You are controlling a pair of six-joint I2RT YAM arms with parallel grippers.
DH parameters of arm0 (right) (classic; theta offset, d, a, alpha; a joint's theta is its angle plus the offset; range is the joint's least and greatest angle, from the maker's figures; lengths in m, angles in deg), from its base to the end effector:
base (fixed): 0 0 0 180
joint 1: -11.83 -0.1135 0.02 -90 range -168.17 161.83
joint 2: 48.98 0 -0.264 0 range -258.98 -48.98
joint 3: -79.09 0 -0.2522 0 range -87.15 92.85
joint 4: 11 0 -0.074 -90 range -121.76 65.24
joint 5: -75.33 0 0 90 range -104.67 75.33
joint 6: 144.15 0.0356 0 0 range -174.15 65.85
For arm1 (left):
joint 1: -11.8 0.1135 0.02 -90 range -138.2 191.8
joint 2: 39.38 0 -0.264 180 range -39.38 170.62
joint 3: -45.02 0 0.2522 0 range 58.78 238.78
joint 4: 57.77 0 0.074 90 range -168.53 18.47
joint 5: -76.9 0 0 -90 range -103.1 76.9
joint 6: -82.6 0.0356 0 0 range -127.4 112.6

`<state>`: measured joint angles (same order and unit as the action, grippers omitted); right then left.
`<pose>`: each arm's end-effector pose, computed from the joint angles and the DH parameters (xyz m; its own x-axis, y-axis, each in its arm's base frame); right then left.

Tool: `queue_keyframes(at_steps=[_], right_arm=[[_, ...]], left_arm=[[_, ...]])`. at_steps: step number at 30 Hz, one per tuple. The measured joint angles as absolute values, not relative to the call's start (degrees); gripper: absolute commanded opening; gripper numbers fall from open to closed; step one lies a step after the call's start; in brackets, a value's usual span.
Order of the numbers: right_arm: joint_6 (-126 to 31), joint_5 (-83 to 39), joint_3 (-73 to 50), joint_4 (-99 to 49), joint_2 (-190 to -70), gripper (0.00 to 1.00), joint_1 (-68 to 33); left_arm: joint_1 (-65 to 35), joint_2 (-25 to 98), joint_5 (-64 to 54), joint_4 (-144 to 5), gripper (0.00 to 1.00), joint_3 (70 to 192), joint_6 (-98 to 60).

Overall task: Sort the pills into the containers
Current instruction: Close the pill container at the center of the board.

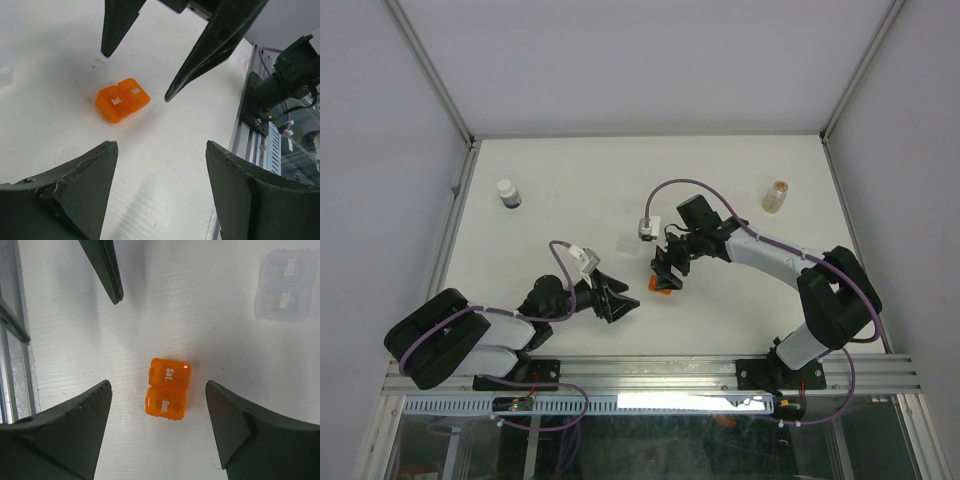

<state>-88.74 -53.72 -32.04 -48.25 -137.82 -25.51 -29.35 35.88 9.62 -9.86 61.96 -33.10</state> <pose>0.2303 0.2039 0.2059 -0.1289 -0.6529 -0.7464 -0.9905 0.0485 0.1287 0.1343 -0.1356 0.1349 -0.5099 -0.0857 -0.8560 0.7457 0.4522 -0.4894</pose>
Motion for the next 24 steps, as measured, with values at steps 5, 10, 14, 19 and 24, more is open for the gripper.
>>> queue_keyframes(at_steps=[5, 10, 14, 19, 24], right_arm=[[-85.6, -52.3, -30.4, -48.4, -138.5, 0.85, -25.8], [-82.7, -51.3, -30.1, -48.1, -138.2, 0.86, -25.0], [-81.2, -51.3, -30.1, -47.4, -137.2, 0.87, -24.1], [-81.6, -52.1, -30.1, -47.3, -136.7, 0.86, -24.0], [-85.7, -54.6, -30.0, -47.9, -135.1, 0.87, -24.1]], left_arm=[[-29.3, 32.0, 9.3, -6.2, 0.95, 61.0, -30.9], [-29.3, 26.4, 6.2, -5.0, 0.99, 59.8, -31.0], [-29.3, 21.3, 4.2, -5.0, 0.99, 59.8, -31.2], [-29.3, 18.9, 4.7, -5.5, 0.99, 59.8, -31.2], [-29.3, 18.9, 7.0, -5.5, 0.99, 59.8, -30.7]])
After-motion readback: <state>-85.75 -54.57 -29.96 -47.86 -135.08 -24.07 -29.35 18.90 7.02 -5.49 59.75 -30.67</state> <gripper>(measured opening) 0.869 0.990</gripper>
